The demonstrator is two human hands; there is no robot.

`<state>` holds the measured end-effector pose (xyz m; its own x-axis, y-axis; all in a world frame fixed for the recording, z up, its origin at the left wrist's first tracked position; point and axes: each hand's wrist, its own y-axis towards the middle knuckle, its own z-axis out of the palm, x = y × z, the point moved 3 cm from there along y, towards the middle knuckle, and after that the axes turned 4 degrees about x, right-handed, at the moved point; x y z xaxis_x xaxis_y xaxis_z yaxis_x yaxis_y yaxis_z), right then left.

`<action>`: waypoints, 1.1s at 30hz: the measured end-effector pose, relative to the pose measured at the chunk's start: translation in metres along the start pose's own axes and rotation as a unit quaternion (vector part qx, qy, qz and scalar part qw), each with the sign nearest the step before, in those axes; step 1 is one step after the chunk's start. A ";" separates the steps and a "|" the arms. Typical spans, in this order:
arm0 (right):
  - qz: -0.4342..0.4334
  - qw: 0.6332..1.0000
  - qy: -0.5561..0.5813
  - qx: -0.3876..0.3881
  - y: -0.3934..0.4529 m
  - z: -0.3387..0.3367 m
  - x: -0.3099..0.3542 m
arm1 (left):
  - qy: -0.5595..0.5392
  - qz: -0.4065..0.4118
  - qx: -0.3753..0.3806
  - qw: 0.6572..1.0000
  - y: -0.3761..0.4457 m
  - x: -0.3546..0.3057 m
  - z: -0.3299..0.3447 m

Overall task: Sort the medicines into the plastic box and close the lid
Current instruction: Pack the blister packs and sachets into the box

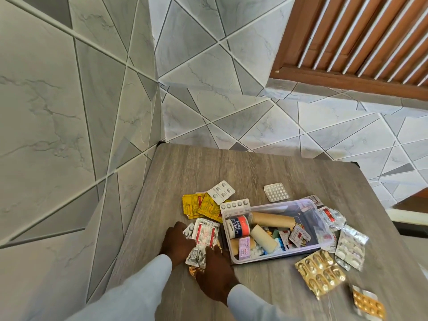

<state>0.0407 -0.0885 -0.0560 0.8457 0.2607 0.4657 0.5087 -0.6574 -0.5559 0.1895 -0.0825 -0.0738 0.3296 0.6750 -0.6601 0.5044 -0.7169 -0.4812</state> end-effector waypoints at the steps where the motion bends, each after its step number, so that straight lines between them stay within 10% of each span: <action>1: -0.006 1.000 0.004 -0.003 -0.001 -0.002 0.002 | -0.011 -0.001 -0.003 1.000 -0.003 -0.001 0.001; 16: -0.090 0.987 0.131 -0.029 -0.007 -0.041 0.016 | -0.210 0.005 0.088 0.974 -0.001 -0.021 -0.048; 22: -0.144 0.958 0.166 -0.183 -0.019 -0.085 0.012 | -0.270 0.013 0.120 0.955 -0.005 -0.049 -0.080; 33: -0.127 0.922 0.273 -0.242 -0.024 -0.212 -0.108 | -0.128 0.175 0.185 0.958 -0.014 -0.208 0.026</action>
<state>-0.0971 -0.2511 0.0529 0.4342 0.1416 0.8896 0.4358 -0.8973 -0.0699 0.0929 -0.2174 0.0552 0.1955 0.3506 -0.9159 0.0651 -0.9365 -0.3446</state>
